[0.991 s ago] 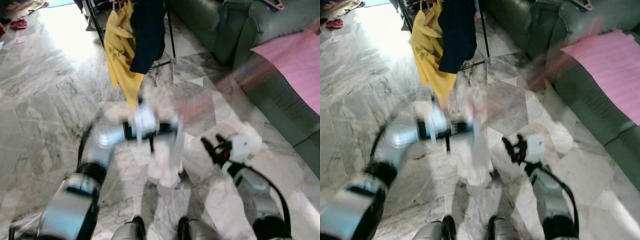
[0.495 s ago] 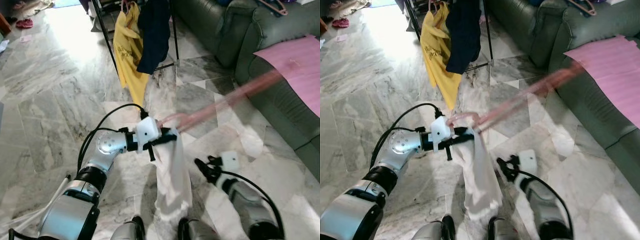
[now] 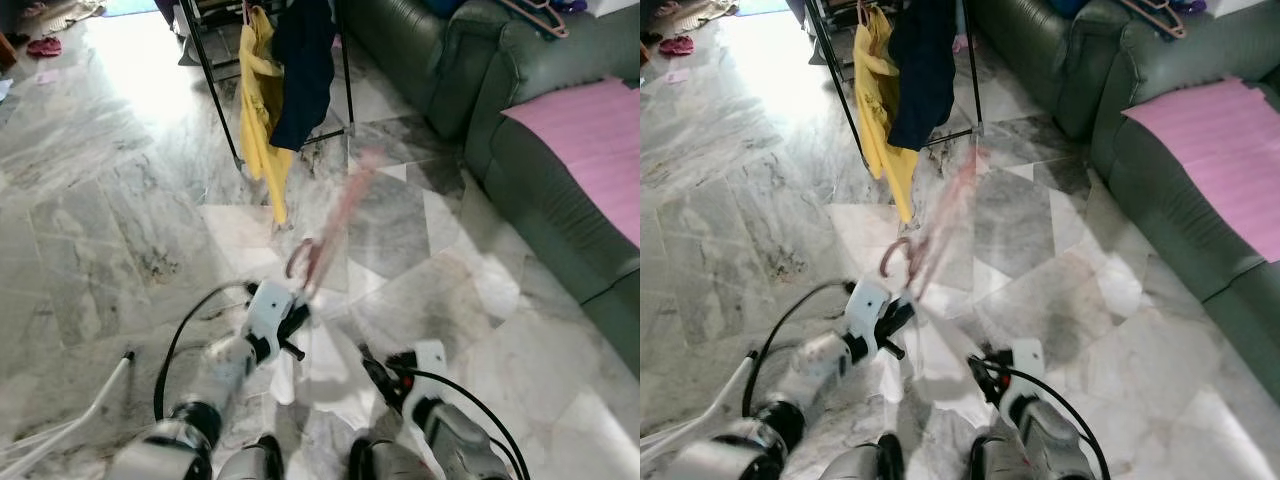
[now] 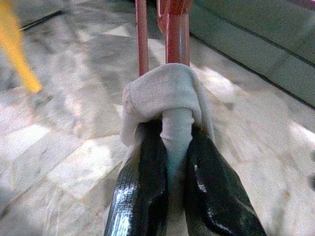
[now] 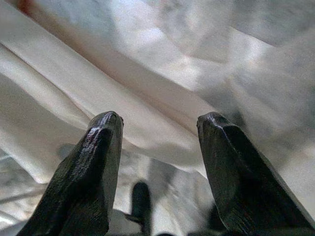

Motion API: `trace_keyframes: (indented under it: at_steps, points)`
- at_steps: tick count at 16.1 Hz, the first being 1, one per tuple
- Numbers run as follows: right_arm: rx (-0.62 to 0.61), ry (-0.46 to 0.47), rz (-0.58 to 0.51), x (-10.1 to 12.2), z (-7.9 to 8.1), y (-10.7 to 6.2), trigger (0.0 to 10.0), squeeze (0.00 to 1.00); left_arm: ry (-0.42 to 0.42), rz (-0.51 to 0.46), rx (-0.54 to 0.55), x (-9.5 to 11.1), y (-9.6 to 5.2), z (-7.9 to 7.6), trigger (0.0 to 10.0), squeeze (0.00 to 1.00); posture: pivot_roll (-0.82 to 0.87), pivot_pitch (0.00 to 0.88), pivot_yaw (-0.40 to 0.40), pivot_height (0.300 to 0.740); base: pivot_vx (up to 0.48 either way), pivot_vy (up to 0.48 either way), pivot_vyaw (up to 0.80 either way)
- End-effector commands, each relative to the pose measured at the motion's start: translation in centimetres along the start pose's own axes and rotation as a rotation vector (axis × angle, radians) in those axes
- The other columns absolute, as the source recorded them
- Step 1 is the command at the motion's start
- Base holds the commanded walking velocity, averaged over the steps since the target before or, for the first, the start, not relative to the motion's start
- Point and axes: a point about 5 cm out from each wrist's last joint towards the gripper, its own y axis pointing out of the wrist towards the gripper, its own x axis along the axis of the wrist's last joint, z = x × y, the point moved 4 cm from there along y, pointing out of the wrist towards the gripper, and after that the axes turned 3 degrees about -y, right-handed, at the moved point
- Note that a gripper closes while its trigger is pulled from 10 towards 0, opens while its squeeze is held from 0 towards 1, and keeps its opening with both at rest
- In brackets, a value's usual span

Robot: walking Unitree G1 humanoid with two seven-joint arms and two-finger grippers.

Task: Hang hanger

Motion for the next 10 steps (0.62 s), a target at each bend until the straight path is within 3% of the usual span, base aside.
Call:
trace_keyframes:
  at_steps: [1, 2, 3, 4, 9, 10]
  points:
    - [-0.060, 0.037, 0.044, -1.6, -0.9, -0.7, 10.0, 0.00, -0.032, 0.031, 0.109, -1.2, -0.9, 1.5, 10.0, 0.00, -0.18, 0.140, -0.016, 0.740, 0.000, 0.000, 0.00]
    - [-0.082, 0.033, 0.070, -2.3, -1.3, -1.0, 10.0, 0.00, -0.051, 0.067, 0.149, -2.2, -1.3, 1.8, 10.0, 0.00, -0.17, 0.135, -0.025, 0.740, 0.000, 0.000, 0.00]
    - [-0.132, 0.003, 0.160, -4.3, -2.1, -1.9, 10.0, 0.00, -0.105, 0.176, 0.232, -5.3, -2.8, 2.2, 10.0, 0.00, -0.16, 0.122, -0.047, 0.740, 0.000, 0.000, 0.00]
    - [-0.155, 0.000, 0.201, -5.1, -2.5, -2.3, 10.0, 0.00, -0.143, 0.214, 0.247, -6.5, -3.4, 2.0, 10.0, 0.00, -0.15, 0.117, -0.054, 0.740, 0.000, 0.000, 0.00]
    - [-0.107, -0.105, 0.321, -6.9, -2.4, -3.1, 10.0, 0.00, -0.155, 0.367, 0.331, -10.6, -6.1, 2.0, 10.0, 0.00, -0.12, 0.104, -0.068, 0.740, 0.000, 0.000, 0.00]
    - [-0.121, -0.129, 0.379, -7.9, -2.6, -3.6, 10.0, 0.00, -0.117, 0.420, 0.313, -11.6, -6.7, 1.6, 10.0, 0.00, -0.12, 0.104, -0.068, 0.740, 0.000, 0.000, 0.00]
